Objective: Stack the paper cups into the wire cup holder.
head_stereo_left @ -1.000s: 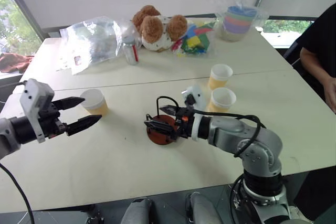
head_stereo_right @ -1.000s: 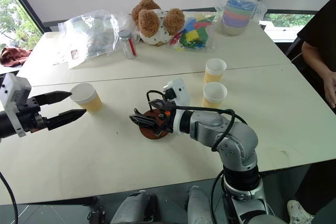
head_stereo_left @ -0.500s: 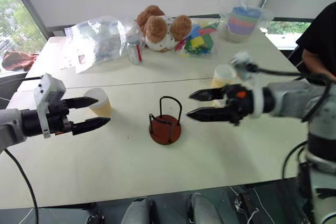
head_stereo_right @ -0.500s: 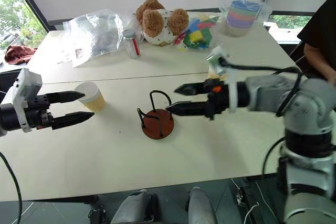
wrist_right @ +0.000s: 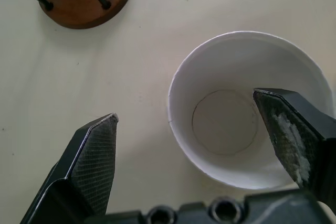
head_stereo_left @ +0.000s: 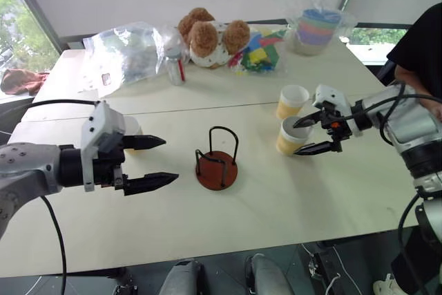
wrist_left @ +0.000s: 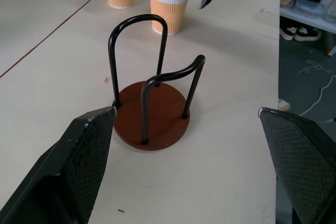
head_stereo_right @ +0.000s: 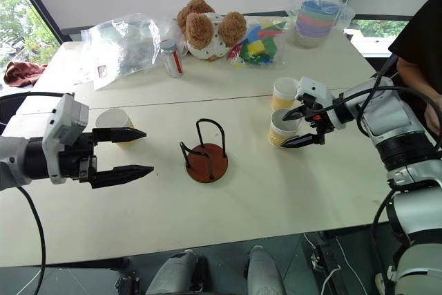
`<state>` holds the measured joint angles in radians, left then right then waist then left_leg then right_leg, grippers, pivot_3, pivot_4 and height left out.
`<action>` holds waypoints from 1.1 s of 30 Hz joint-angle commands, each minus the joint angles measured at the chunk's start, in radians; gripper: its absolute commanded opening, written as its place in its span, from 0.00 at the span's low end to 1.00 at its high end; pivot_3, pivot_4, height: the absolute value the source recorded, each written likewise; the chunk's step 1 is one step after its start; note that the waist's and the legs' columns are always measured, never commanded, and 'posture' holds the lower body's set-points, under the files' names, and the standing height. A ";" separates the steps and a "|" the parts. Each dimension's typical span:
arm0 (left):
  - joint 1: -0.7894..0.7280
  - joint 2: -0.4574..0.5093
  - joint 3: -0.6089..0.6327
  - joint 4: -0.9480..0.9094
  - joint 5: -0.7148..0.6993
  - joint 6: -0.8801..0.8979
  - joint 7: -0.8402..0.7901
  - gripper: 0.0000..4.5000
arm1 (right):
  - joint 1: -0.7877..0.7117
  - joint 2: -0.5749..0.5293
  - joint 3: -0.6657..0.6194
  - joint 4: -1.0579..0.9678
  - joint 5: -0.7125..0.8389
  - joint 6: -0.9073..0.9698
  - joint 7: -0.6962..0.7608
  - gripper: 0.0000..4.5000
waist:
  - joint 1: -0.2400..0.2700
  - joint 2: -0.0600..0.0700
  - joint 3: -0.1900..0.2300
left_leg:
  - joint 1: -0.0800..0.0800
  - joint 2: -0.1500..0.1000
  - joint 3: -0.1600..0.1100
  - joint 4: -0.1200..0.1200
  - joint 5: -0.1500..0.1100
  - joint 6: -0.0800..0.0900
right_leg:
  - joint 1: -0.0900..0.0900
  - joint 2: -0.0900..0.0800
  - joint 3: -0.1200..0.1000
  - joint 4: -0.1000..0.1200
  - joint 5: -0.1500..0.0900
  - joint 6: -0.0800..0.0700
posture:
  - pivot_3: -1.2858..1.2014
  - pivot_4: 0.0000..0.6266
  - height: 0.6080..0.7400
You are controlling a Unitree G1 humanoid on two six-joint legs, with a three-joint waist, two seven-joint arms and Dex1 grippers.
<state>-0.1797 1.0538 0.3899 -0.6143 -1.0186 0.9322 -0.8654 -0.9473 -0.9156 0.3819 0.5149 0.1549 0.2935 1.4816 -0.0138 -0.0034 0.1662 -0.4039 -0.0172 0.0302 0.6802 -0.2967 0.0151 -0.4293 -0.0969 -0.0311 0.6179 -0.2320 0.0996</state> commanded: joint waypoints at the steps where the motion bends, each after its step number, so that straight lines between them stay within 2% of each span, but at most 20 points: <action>1: -0.011 0.012 0.027 -0.016 -0.026 0.002 0.014 1.00 | -0.028 0.011 -0.024 0.024 -0.041 -0.041 0.030 0.99 | 0.005 0.000 0.000 | 0.000 0.000 0.000 0.001 0.000 0.000 | 0.000 0.000 0.000 0.000 0.000 0.000 | 0.52 0.24 1.00; 4: -0.008 0.018 0.028 -0.009 -0.026 0.002 0.019 1.00 | -0.023 0.023 -0.030 0.024 -0.064 -0.058 0.045 0.82 | 0.003 0.000 0.000 | -0.001 -0.001 -0.001 0.002 0.000 0.000 | 0.001 -0.001 0.000 0.000 0.000 0.000 | 0.52 0.24 1.00; 11: -0.019 0.036 0.021 0.012 -0.022 0.002 0.023 1.00 | -0.020 0.025 -0.046 -0.021 -0.087 -0.066 0.072 0.01 | 0.002 0.000 0.000 | -0.001 -0.001 -0.001 0.002 0.000 -0.001 | 0.000 -0.001 0.000 0.000 0.000 0.000 | 0.52 0.24 1.00; 17: 0.006 0.038 0.016 0.025 0.016 -0.016 0.013 1.00 | -0.052 0.026 -0.062 -0.069 -0.087 -0.063 0.094 0.01 | 0.002 0.000 0.000 | -0.001 -0.001 -0.001 0.002 0.000 -0.001 | 0.000 -0.001 0.000 0.000 0.000 0.000 | 0.52 0.24 1.00; 19: 0.050 0.045 0.031 0.038 0.046 -0.026 -0.013 1.00 | -0.159 0.027 -0.061 -0.092 -0.060 -0.032 0.123 0.01 | 0.001 0.003 0.002 | -0.001 -0.001 -0.001 0.002 0.000 -0.001 | 0.000 -0.001 0.000 0.000 0.000 0.000 | 0.52 0.24 1.00; 21: 0.102 0.054 0.058 0.048 0.076 -0.040 -0.048 1.00 | -0.303 0.043 -0.064 -0.144 0.052 0.073 0.133 0.01 | -0.008 0.012 0.008 | -0.001 -0.001 0.001 0.002 0.000 -0.001 | -0.001 -0.001 0.001 0.000 0.000 0.000 | 0.52 0.24 1.00; 25: 0.159 0.055 0.104 0.052 0.099 -0.063 -0.092 1.00 | -0.428 0.061 -0.045 -0.217 0.208 0.140 0.133 0.01 | -0.002 0.011 0.008 | -0.002 0.002 0.001 0.000 0.000 -0.001 | -0.006 0.001 0.000 0.005 0.000 0.000 | 0.52 0.24 1.00; 28: 0.182 0.053 0.119 0.048 0.111 -0.073 -0.108 1.00 | -0.456 0.080 -0.022 -0.261 0.291 0.149 0.133 0.01 | 0.005 0.008 0.006 | -0.002 0.005 -0.002 0.000 -0.002 -0.004 | -0.003 0.002 -0.002 0.004 0.000 0.000 | 0.52 0.24 1.00; 33: 0.200 0.043 0.146 0.037 0.114 -0.081 -0.114 1.00 | -0.420 0.085 0.072 -0.373 0.408 0.133 0.133 0.01 | 0.001 0.008 0.006 | -0.003 0.000 -0.001 0.003 -0.005 0.002 | -0.001 -0.005 0.000 0.000 0.000 0.000 | 0.52 0.24 1.00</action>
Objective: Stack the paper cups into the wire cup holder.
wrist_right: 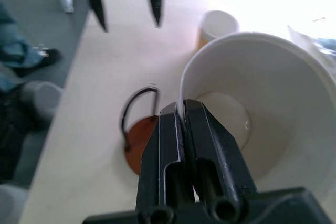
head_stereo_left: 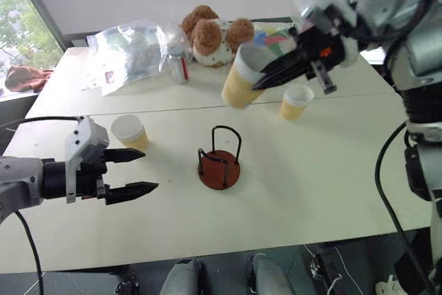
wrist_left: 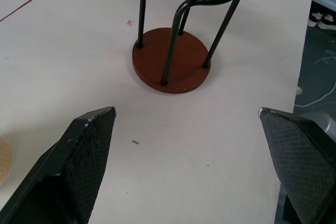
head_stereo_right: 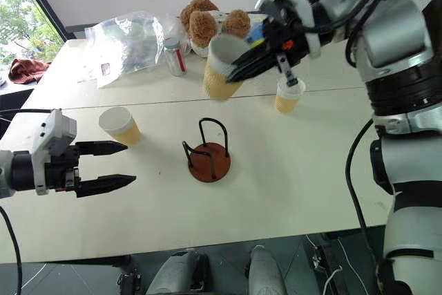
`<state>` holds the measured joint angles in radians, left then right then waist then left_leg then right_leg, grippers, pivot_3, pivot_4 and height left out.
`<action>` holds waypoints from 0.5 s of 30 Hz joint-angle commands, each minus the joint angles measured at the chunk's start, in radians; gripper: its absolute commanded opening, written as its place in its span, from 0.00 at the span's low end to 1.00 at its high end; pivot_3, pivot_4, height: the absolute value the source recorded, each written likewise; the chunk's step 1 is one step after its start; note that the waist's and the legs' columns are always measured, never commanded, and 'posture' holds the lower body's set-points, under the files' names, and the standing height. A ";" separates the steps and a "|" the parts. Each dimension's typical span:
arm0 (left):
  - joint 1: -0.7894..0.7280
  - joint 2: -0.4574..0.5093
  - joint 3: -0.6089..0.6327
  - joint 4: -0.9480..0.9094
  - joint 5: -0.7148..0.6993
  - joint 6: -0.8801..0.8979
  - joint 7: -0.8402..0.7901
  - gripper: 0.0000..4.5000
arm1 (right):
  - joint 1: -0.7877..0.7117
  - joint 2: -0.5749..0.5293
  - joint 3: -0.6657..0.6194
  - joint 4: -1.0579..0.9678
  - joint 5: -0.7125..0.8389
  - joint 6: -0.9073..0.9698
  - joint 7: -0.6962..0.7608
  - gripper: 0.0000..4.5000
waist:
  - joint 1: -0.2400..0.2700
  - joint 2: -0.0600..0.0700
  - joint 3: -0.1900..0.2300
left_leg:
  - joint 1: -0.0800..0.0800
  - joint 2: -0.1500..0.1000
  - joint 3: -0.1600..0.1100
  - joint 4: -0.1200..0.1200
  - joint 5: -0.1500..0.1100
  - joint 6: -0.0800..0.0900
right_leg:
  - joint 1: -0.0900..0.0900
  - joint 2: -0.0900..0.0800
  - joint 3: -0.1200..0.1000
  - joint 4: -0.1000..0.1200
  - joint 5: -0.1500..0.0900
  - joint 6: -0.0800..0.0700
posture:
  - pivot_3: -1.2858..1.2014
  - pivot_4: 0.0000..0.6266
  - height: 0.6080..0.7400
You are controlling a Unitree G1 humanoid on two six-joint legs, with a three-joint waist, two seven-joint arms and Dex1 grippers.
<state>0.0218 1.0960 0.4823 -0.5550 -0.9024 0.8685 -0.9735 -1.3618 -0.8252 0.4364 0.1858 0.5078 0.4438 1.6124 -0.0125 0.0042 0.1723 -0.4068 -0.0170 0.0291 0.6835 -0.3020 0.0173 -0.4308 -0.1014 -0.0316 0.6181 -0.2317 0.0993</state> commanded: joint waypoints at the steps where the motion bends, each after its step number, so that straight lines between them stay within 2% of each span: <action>1: -0.001 0.000 0.058 -0.026 -0.008 -0.015 -0.004 1.00 | -0.001 0.001 0.029 -0.045 0.056 -0.022 0.002 0.01 | 0.000 0.000 0.000 | 0.000 0.000 0.000 0.000 0.000 0.000 | 0.000 -0.001 0.000 0.000 0.000 0.000 | 0.52 0.24 1.00; 15: -0.012 -0.019 0.060 -0.056 -0.054 0.008 0.057 1.00 | 0.031 0.062 0.151 0.014 0.008 -0.140 0.002 0.01 | -0.003 0.000 0.000 | -0.001 0.000 0.000 -0.001 0.002 -0.004 | -0.002 -0.001 0.000 0.001 0.000 0.000 | 0.52 0.24 1.00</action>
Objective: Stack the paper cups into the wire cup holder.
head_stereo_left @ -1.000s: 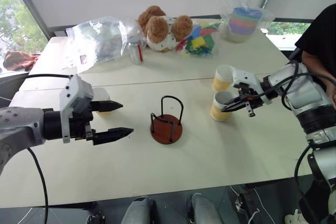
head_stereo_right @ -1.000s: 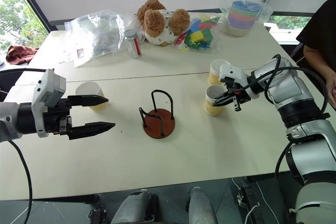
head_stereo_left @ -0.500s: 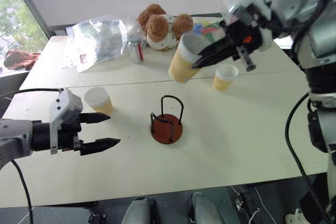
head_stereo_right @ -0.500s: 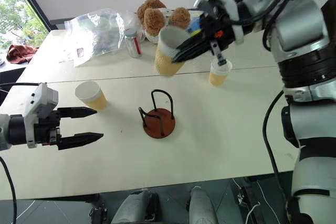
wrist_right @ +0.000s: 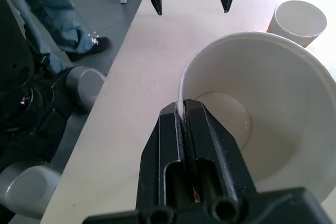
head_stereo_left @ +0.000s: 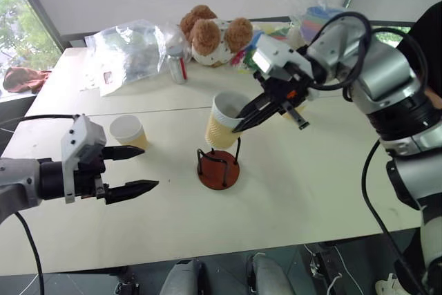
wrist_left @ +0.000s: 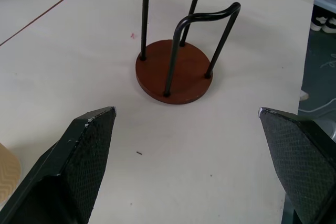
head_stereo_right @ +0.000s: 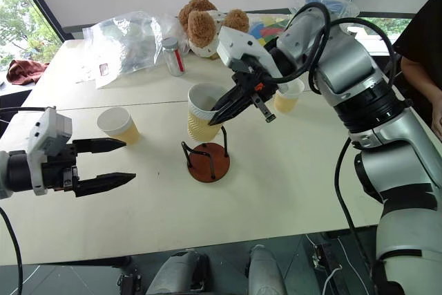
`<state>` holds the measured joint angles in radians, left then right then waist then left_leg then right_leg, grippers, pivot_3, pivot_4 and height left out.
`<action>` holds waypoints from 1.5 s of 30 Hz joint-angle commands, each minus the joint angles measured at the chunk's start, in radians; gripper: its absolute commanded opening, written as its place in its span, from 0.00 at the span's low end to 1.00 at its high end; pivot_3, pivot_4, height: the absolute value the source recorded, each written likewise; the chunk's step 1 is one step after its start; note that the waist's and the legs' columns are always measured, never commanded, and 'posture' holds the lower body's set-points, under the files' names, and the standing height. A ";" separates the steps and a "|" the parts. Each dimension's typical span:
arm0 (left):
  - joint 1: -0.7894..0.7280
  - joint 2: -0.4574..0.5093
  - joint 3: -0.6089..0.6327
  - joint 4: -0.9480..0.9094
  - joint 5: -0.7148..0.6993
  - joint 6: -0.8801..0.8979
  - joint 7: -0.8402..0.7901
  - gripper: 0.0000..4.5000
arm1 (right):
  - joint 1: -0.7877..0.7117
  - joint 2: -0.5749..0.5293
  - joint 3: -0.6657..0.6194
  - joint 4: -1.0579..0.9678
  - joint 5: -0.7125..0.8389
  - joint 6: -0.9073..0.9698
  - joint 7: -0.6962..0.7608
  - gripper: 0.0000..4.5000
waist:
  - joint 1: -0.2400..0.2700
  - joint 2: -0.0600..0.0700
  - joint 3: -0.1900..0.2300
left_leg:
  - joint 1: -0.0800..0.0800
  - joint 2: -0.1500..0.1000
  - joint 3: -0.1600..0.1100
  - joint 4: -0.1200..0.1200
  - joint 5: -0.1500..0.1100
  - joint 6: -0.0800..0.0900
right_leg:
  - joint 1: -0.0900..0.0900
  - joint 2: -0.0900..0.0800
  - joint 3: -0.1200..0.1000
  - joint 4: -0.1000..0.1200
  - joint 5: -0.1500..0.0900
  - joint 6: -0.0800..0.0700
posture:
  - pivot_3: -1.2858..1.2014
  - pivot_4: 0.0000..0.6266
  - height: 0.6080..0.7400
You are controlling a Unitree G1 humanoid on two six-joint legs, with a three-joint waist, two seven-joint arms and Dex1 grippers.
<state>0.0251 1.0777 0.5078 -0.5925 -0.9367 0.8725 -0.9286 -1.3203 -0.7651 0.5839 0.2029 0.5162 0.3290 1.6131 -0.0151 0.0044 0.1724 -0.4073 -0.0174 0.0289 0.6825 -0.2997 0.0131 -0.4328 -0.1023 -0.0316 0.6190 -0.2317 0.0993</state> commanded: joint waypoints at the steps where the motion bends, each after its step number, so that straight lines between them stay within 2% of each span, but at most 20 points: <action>1: -0.019 0.000 0.031 -0.018 -0.023 0.005 0.017 1.00 | -0.011 0.008 0.010 0.002 -0.010 -0.036 0.001 0.01 | 0.000 0.000 0.000 | 0.000 0.000 0.000 0.000 0.000 0.000 | 0.000 0.000 0.000 0.000 0.000 0.000 | 0.52 0.24 1.00; 2: -0.022 0.000 0.028 -0.018 -0.026 0.006 0.021 1.00 | -0.011 0.013 0.016 0.007 -0.021 -0.048 0.001 0.01 | 0.000 0.000 0.000 | 0.000 0.000 0.000 0.000 0.000 0.000 | 0.000 0.000 0.000 0.000 0.000 0.000 | 0.52 0.24 1.00; 3: -0.026 0.000 0.024 -0.019 -0.030 0.007 0.026 1.00 | -0.010 0.017 0.023 0.008 -0.029 -0.059 0.001 0.13 | -0.001 0.000 0.000 | 0.000 0.000 0.000 0.000 0.000 0.000 | 0.000 0.000 0.000 0.000 0.000 0.000 | 0.52 0.24 1.00; 4: -0.028 0.000 0.021 -0.019 -0.032 0.008 0.030 1.00 | -0.009 0.019 0.028 0.009 -0.034 -0.068 0.001 0.18 | 0.000 0.000 0.000 | 0.000 0.000 0.000 0.000 0.000 0.000 | 0.000 0.000 0.000 0.000 0.000 0.000 | 0.52 0.24 1.00; 7: -0.044 0.000 0.010 -0.013 -0.033 0.009 0.039 1.00 | 0.000 0.037 0.028 0.024 -0.069 -0.100 0.001 0.49 | -0.001 0.000 0.000 | 0.000 0.000 0.000 0.000 0.000 0.000 | 0.000 0.000 0.000 0.000 0.000 0.000 | 0.52 0.24 1.00; 10: -0.049 0.002 0.009 -0.009 -0.037 0.012 0.044 1.00 | -0.004 0.051 -0.001 0.056 -0.086 -0.099 0.001 0.84 | 0.000 0.000 0.000 | 0.000 0.000 0.000 0.000 0.000 0.000 | 0.000 0.000 0.000 0.000 0.000 0.000 | 0.52 0.24 1.00; 14: -0.058 0.007 0.016 -0.011 -0.056 0.022 0.051 1.00 | -0.053 0.047 -0.063 0.177 -0.103 -0.069 0.001 0.84 | 0.001 0.000 0.000 | 0.000 0.000 0.000 0.000 0.000 0.000 | 0.000 0.000 0.000 0.000 0.000 0.000 | 0.52 0.24 1.00; 17: -0.087 0.013 0.035 -0.011 -0.109 0.039 0.054 1.00 | -0.118 0.034 -0.109 0.434 -0.224 -0.142 -0.031 0.84 | 0.002 0.000 0.000 | 0.000 -0.001 0.000 0.000 0.000 0.000 | 0.000 0.000 0.000 0.000 0.000 0.000 | 0.52 0.24 1.00; 21: -0.150 0.040 0.037 0.000 -0.166 0.058 0.049 1.00 | -0.157 0.031 -0.102 0.752 -0.430 -0.320 -0.190 0.84 | 0.000 0.000 0.000 | 0.000 -0.001 0.000 0.000 0.000 -0.001 | 0.000 0.001 0.000 0.000 0.000 0.000 | 0.52 0.24 1.00; 25: -0.222 0.056 0.009 0.023 -0.184 0.058 0.055 1.00 | -0.146 0.047 -0.105 0.931 -0.564 -0.431 -0.309 0.84 | -0.006 0.001 0.001 | 0.000 -0.002 0.001 0.000 0.001 -0.001 | 0.000 0.002 0.000 -0.001 0.000 0.000 | 0.52 0.24 1.00; 29: -0.272 0.054 -0.027 0.061 -0.149 0.036 0.058 1.00 | -0.122 0.069 -0.128 1.005 -0.630 -0.462 -0.345 0.84 | -0.015 0.003 0.002 | 0.000 0.000 0.002 -0.001 0.001 -0.002 | -0.001 0.005 0.001 -0.001 0.000 0.000 | 0.52 0.24 1.00; 43: -0.259 0.038 -0.057 0.085 -0.082 0.021 0.031 1.00 | -0.079 0.122 -0.172 1.079 -0.773 -0.481 -0.453 0.84 | -0.028 0.003 0.002 | 0.000 0.000 0.002 0.000 0.002 -0.002 | -0.001 0.005 0.001 0.002 0.000 0.000 | 0.52 0.24 1.00; 44: -0.255 0.037 -0.058 0.085 -0.077 0.020 0.031 1.00 | -0.077 0.127 -0.177 1.083 -0.777 -0.480 -0.455 0.73 | -0.028 0.003 0.002 | 0.000 0.000 0.002 0.000 0.002 -0.002 | -0.001 0.005 0.001 0.002 0.000 0.000 | 0.52 0.24 1.00; 45: -0.251 0.036 -0.057 0.084 -0.074 0.019 0.030 1.00 | -0.076 0.131 -0.180 1.086 -0.783 -0.481 -0.458 0.66 | -0.027 0.003 0.002 | 0.000 0.000 0.002 0.000 0.002 -0.002 | -0.001 0.005 0.001 0.002 0.000 0.000 | 0.52 0.24 1.00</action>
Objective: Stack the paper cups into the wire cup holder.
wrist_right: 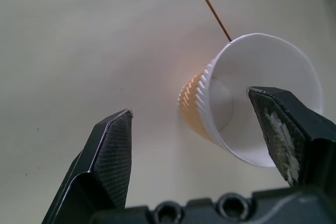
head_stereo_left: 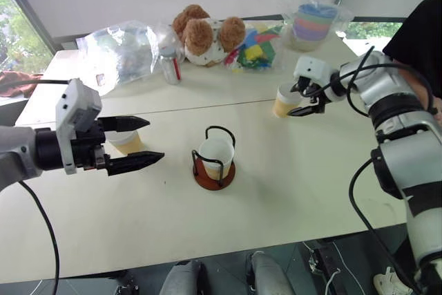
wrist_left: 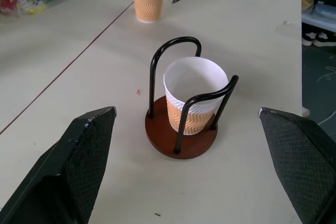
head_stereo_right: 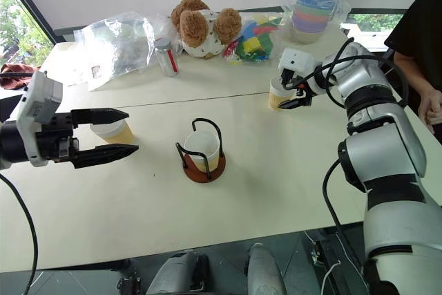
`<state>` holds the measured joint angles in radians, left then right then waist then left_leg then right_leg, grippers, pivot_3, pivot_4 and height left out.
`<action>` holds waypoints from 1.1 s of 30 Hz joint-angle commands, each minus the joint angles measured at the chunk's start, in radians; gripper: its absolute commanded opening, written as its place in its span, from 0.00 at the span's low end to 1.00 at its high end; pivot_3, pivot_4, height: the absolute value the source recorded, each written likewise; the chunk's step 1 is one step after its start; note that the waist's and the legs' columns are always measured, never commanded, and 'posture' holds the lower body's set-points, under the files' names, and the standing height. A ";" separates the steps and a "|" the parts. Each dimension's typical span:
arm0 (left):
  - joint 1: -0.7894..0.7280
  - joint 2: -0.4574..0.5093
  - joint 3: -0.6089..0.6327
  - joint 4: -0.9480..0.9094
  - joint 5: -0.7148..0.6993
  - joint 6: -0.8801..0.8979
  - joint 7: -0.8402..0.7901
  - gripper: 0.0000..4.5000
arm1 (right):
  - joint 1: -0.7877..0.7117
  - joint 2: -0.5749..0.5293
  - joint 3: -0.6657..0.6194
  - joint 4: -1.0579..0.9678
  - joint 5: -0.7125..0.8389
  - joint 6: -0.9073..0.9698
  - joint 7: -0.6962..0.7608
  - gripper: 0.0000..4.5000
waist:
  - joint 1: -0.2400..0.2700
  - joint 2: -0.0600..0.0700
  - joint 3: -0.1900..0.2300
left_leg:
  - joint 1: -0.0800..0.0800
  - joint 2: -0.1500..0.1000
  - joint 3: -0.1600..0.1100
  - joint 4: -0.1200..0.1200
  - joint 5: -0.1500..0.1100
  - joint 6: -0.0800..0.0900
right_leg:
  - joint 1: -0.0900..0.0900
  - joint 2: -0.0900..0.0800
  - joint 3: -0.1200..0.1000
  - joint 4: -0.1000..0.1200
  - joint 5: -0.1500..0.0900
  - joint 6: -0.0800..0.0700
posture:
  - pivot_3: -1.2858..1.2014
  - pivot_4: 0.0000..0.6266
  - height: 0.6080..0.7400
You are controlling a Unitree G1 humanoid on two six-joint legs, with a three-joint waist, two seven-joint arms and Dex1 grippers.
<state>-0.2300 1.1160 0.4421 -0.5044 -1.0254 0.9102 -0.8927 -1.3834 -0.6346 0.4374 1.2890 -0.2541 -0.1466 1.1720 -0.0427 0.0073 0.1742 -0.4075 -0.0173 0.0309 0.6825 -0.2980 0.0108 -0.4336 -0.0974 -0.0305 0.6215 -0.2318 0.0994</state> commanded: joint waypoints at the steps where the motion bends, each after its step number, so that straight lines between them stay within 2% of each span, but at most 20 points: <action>1: 0.007 -0.003 0.009 -0.004 0.018 -0.020 -0.006 1.00 | -0.012 0.003 -0.036 0.003 -0.018 -0.006 -0.020 0.56 | 0.000 0.000 0.000 | 0.000 0.000 0.000 0.000 0.000 0.000 | 0.000 0.000 0.000 0.002 0.000 0.000 | 0.52 0.24 1.00; 4: 0.017 -0.005 0.017 -0.006 0.023 -0.020 -0.008 1.00 | -0.011 0.010 -0.044 0.008 -0.032 -0.009 -0.026 0.19 | -0.001 0.000 0.000 | 0.000 0.000 0.000 0.000 0.000 0.000 | 0.000 0.000 0.000 0.003 0.000 0.000 | 0.52 0.24 1.00; 6: 0.021 -0.006 0.019 -0.009 0.024 -0.020 -0.006 1.00 | -0.011 0.014 -0.048 0.009 -0.040 -0.010 -0.029 0.01 | -0.001 0.000 0.000 | 0.000 0.000 0.000 0.000 0.000 0.000 | 0.000 0.000 0.000 0.003 0.000 0.000 | 0.52 0.24 1.00; 12: 0.041 -0.008 0.028 -0.012 0.035 -0.024 -0.006 1.00 | -0.037 0.014 -0.061 -0.002 -0.051 -0.043 -0.016 0.01 | -0.001 0.000 0.000 | 0.000 0.000 0.000 0.000 0.000 0.000 | 0.000 0.000 0.000 0.004 0.000 0.000 | 0.52 0.24 1.00; 15: 0.061 -0.001 0.039 -0.010 0.046 -0.023 -0.017 1.00 | -0.090 0.006 -0.085 -0.026 -0.031 -0.074 0.058 0.01 | -0.002 0.000 0.000 | 0.000 0.000 0.000 0.000 0.000 0.000 | 0.000 0.000 0.000 0.004 0.000 0.000 | 0.52 0.24 1.00; 17: 0.087 0.012 0.053 -0.005 0.057 -0.020 -0.036 1.00 | -0.197 0.006 -0.118 -0.146 0.113 -0.022 0.299 0.01 | -0.002 0.003 0.004 | 0.000 0.000 0.000 0.000 0.000 0.000 | -0.001 0.000 0.000 0.004 0.000 0.000 | 0.52 0.24 1.00; 19: 0.099 0.016 0.059 -0.004 0.062 -0.021 -0.047 1.00 | -0.237 -0.012 -0.085 -0.278 0.268 0.052 0.430 0.01 | -0.005 0.005 0.006 | 0.000 0.000 0.001 0.000 0.000 0.000 | -0.002 0.000 0.001 0.005 0.000 0.000 | 0.52 0.24 1.00; 22: 0.099 0.014 0.056 -0.006 0.066 -0.025 -0.050 1.00 | -0.180 -0.112 0.045 -0.623 0.564 0.220 0.442 0.01 | 0.005 0.001 0.004 | 0.000 0.004 0.000 -0.002 0.000 -0.001 | -0.005 0.001 -0.001 0.009 0.000 0.000 | 0.52 0.24 1.00; 24: 0.097 0.009 0.050 -0.008 0.068 -0.028 -0.048 1.00 | -0.144 -0.157 0.085 -0.770 0.676 0.290 0.442 0.01 | 0.010 -0.003 0.002 | 0.000 0.005 -0.004 -0.001 -0.002 -0.003 | -0.003 0.002 -0.003 0.008 0.000 0.000 | 0.52 0.24 1.00; 30: 0.104 -0.003 0.049 -0.023 0.067 -0.032 -0.037 1.00 | -0.042 -0.253 0.158 -1.034 0.820 0.392 0.442 0.01 | 0.030 -0.003 0.003 | 0.001 -0.002 -0.002 0.002 -0.004 0.003 | -0.001 -0.005 -0.002 0.006 0.000 0.000 | 0.52 0.24 1.00; 33: 0.111 -0.007 0.054 -0.026 0.065 -0.033 -0.034 1.00 | -0.012 -0.271 0.183 -1.085 0.829 0.397 0.442 0.01 | 0.029 -0.003 0.003 | 0.000 -0.001 -0.002 0.002 -0.002 0.001 | -0.002 -0.005 -0.002 0.006 0.000 0.000 | 0.52 0.24 1.00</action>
<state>-0.1176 1.1081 0.4583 -0.5145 -0.9626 0.8899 -0.9298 -1.3880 -0.8888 0.6250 0.2384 0.5477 0.2480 1.6128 -0.0132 0.0039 0.1770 -0.4070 -0.0184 0.0289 0.6845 -0.2999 0.0103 -0.4362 -0.1021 -0.0326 0.6281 -0.2319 0.0994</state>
